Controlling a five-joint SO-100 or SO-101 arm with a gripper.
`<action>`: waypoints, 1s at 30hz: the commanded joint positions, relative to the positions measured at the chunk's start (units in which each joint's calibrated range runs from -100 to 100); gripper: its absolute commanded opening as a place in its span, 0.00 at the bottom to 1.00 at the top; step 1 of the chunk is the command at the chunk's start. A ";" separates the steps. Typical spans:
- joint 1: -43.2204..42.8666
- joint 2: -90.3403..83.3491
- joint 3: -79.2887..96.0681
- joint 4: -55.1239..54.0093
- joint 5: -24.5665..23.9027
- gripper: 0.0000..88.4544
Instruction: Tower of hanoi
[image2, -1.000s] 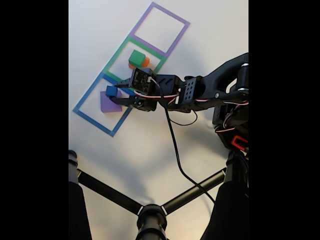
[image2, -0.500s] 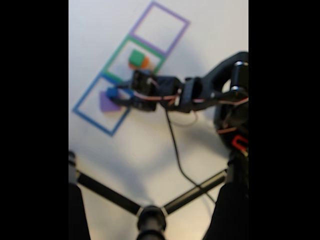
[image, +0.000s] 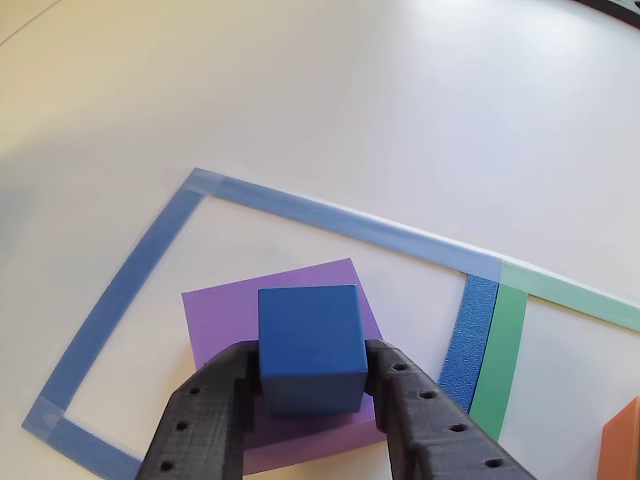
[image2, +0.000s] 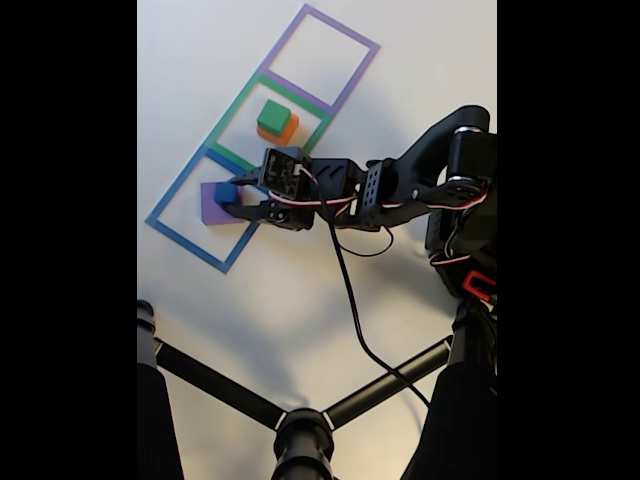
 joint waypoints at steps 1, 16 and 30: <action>-0.37 -0.76 -1.73 -2.16 0.38 0.08; 0.40 -1.16 -2.18 -2.73 0.38 0.20; 0.24 -21.83 -14.36 28.19 0.38 0.08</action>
